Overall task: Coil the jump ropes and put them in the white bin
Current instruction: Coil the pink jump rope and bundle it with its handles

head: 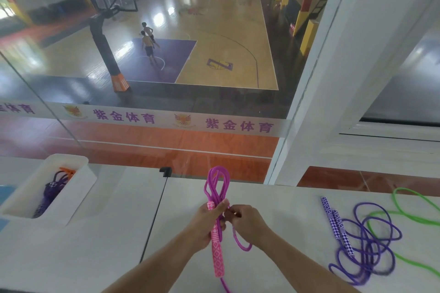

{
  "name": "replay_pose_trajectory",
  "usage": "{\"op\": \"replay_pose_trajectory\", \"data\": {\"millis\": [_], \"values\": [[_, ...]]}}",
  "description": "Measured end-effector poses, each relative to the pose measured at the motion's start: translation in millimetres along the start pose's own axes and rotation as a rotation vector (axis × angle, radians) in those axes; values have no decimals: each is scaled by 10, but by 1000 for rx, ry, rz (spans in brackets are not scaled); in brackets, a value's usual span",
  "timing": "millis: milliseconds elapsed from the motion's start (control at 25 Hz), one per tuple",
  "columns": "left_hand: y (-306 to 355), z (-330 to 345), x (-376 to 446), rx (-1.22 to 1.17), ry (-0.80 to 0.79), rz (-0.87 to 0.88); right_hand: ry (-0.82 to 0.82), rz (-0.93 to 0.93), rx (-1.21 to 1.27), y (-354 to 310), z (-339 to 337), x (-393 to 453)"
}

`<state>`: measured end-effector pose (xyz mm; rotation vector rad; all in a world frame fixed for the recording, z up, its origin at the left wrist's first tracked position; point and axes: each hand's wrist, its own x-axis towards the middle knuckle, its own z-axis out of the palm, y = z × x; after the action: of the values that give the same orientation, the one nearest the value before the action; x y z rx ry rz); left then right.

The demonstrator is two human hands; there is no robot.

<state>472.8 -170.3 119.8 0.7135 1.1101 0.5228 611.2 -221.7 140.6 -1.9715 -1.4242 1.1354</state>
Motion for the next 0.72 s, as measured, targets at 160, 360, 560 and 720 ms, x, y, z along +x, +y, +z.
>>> {"op": "replay_pose_trajectory", "data": {"millis": [160, 360, 560, 720], "values": [[48, -42, 11, -43, 62, -6, -132, -5, -51, -3, -60, 1], [363, -420, 193, -488, 103, 69, -297, 61, 110, 260, -272, -118], [582, -727, 340, -458, 138, 56, -419, 43, -45, 346, -553, -171], [493, -529, 190, 74, -42, -29, -285, -76, -85, 240, -614, -2]]}}
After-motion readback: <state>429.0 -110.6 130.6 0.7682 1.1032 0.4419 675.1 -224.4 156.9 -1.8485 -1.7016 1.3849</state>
